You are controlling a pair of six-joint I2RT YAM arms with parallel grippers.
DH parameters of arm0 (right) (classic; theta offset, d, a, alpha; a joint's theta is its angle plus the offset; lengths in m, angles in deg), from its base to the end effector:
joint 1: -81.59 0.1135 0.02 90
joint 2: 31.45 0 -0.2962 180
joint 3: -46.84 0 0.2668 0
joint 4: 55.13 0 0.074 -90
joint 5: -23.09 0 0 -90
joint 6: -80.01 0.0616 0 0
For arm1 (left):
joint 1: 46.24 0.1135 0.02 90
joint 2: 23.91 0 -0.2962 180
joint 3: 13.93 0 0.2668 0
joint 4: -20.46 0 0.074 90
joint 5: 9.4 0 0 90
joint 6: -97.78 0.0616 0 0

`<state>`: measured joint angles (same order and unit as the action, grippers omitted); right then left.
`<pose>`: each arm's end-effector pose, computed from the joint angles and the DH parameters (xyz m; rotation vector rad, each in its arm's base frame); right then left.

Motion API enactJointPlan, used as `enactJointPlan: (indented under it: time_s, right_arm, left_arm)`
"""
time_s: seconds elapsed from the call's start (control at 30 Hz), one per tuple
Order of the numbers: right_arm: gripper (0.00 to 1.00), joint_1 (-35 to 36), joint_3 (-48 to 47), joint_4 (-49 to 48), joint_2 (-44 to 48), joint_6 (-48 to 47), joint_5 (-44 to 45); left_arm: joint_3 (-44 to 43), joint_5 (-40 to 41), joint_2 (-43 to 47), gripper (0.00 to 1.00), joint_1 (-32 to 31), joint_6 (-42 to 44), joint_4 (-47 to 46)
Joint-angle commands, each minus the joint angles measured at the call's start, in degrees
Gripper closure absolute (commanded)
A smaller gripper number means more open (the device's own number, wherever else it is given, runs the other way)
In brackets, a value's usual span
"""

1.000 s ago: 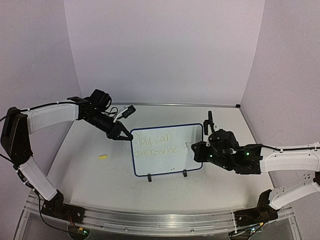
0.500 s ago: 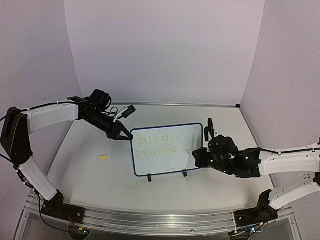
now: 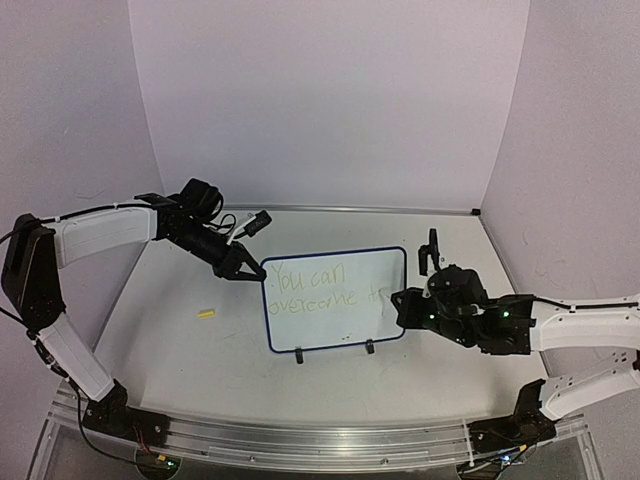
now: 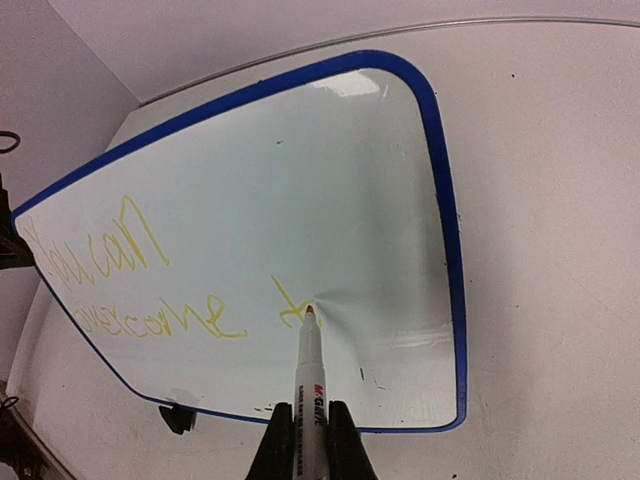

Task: Write a sentence on the whiteboard

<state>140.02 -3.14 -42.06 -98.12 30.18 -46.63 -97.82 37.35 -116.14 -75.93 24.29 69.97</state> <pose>0.1609 0.2211 0.2434 -0.1191 2.1252 0.6843 0.2908 -0.2144 0.2701 1.2321 2.1674 -1.0574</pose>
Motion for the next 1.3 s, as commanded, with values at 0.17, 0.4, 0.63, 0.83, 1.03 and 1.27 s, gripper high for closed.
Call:
enactJointPlan:
  time_s: [0.17, 0.4, 0.63, 0.83, 1.03, 1.27]
  right_arm:
    - [1.00, -0.2, -4.0, -0.2, 1.5, -2.7, 2.5]
    - [1.00, -0.4, -5.5, -0.2, -0.6, -3.2, 3.4]
    - [1.00, -1.4, -6.2, -0.2, -2.2, -3.8, 3.1]
    - [1.00, -1.9, -5.8, 0.2, -3.2, -3.3, 2.8]
    - [1.00, -1.9, -3.1, 1.6, -2.0, -0.5, 1.8]
    - [1.00, -1.9, -0.6, 2.0, -1.6, 1.7, -0.2]
  left_arm:
    - [-0.1, 6.1, -2.2, 1.00, -0.6, 1.3, 2.4]
    - [-0.2, 6.1, -2.3, 1.00, -0.6, 1.3, 2.4]
    - [-0.2, 6.1, -2.4, 1.00, -0.6, 1.3, 2.4]
    - [-0.2, 6.0, -2.5, 1.00, -0.6, 1.3, 2.4]
    - [-0.3, 5.9, -2.6, 1.00, -0.6, 1.3, 2.3]
    - [-0.2, 5.9, -2.6, 1.00, -0.6, 1.3, 2.4]
